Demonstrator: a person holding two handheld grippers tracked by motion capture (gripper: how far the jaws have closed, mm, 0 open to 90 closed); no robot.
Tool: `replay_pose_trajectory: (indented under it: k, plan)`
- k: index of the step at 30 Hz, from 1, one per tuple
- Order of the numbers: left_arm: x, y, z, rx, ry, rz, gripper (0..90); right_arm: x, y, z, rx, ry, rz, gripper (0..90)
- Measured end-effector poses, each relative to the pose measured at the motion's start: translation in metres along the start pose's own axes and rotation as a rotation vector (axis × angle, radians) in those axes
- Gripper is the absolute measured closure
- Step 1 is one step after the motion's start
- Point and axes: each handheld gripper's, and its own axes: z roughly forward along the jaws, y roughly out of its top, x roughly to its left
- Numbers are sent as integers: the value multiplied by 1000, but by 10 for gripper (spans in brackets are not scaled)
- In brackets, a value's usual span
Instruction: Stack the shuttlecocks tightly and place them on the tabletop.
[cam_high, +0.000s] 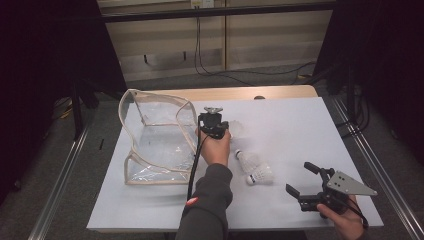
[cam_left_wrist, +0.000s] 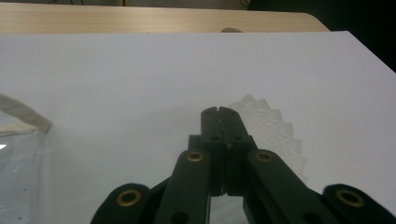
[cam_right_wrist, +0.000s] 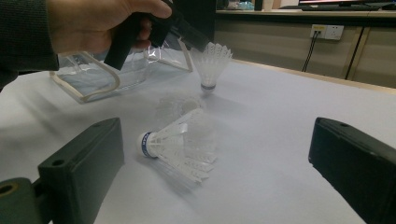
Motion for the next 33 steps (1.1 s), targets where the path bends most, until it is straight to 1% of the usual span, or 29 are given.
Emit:
replay_pose_trajectory:
  k: [2,4,6,7,9,11,13,16,17,18,20,21,22,24,27,29,31,33]
  plan:
    - [1,1,-3,5,8,4,900,0,0,0,0,0,-1,25]
    - [2,1,-6,25,13,6,900,0,0,0,0,-2,-2,25]
    - [2,1,-9,29,23,6,900,0,0,0,-3,2,-2,25]
    - [2,1,-9,33,25,10,900,0,0,0,-2,3,-11,25]
    - [3,1,-11,39,28,4,900,0,0,0,-1,3,-8,25]
    - [2,2,-12,45,39,13,900,0,0,0,0,2,-8,25]
    - [3,2,-13,43,48,7,900,0,0,0,-1,1,-9,25]
    - [4,3,-15,41,71,4,900,0,0,0,-2,0,-1,25]
    - [5,3,-15,47,83,10,900,0,0,0,-2,0,-1,25]
    - [5,3,-15,48,91,2,900,0,0,0,-2,0,-1,25]
    - [7,2,-15,64,101,-1,900,0,0,0,1,1,-8,25]
    - [7,2,-15,67,106,-11,900,0,0,0,1,1,-9,25]
    - [7,1,-15,68,104,-14,900,0,0,0,-1,0,-7,25]
    - [6,1,-14,79,116,10,900,0,0,0,2,1,-5,25]
    - [5,-1,-12,76,114,13,900,1,0,0,-1,1,-10,25]
    - [4,0,-11,74,103,13,900,1,0,0,1,2,-9,25]
    - [4,-1,-10,66,104,15,900,1,0,0,-3,2,-10,25]
    - [4,-1,-9,58,88,17,900,1,0,0,-2,1,-10,25]
